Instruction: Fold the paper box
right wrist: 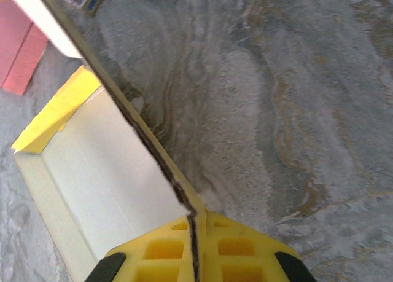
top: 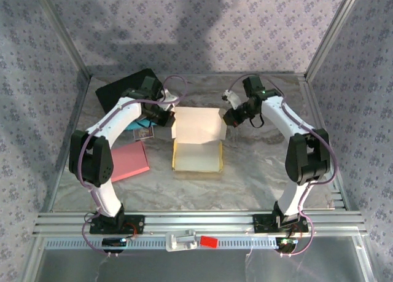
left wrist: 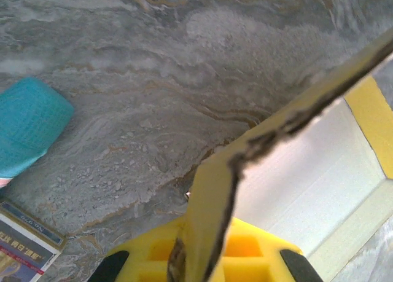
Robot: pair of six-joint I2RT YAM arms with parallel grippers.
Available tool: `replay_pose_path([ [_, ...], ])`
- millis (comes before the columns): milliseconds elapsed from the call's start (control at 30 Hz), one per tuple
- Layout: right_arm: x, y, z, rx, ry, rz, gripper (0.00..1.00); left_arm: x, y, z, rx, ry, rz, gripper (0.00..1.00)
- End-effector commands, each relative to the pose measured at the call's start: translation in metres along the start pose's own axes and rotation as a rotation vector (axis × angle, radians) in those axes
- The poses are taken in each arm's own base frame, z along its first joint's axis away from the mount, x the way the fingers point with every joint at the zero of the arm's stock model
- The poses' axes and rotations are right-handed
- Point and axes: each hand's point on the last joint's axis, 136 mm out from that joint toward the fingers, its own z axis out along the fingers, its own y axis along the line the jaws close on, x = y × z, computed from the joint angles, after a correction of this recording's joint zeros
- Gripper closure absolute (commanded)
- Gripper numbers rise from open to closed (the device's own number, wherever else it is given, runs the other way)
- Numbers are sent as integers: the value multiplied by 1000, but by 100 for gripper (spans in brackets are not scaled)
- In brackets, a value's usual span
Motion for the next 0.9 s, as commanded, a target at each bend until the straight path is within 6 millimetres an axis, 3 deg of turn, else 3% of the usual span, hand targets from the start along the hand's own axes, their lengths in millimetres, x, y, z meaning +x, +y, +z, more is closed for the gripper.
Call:
replay_pose_path([
  [0,-13,-8,2,77,31,95,100,-28,-4,-4,-33,-78,-110,100],
  [167,-36,-31,7,278,36,265,100,-51,14,-4,-146,-143,-326,100],
  [333,-64,-29,12,358,-48,395,100,-73,30,0,-196,-217,-471,100],
  [500,-86,-30,12,456,-171,453,100,-109,37,6,-185,-330,-476,100],
  [600,-96,-44,5,545,-261,472,100,-129,38,8,-159,-404,-459,100],
  [867,-117,-69,-4,553,-484,597,100,-161,23,16,-13,-516,-430,100],
])
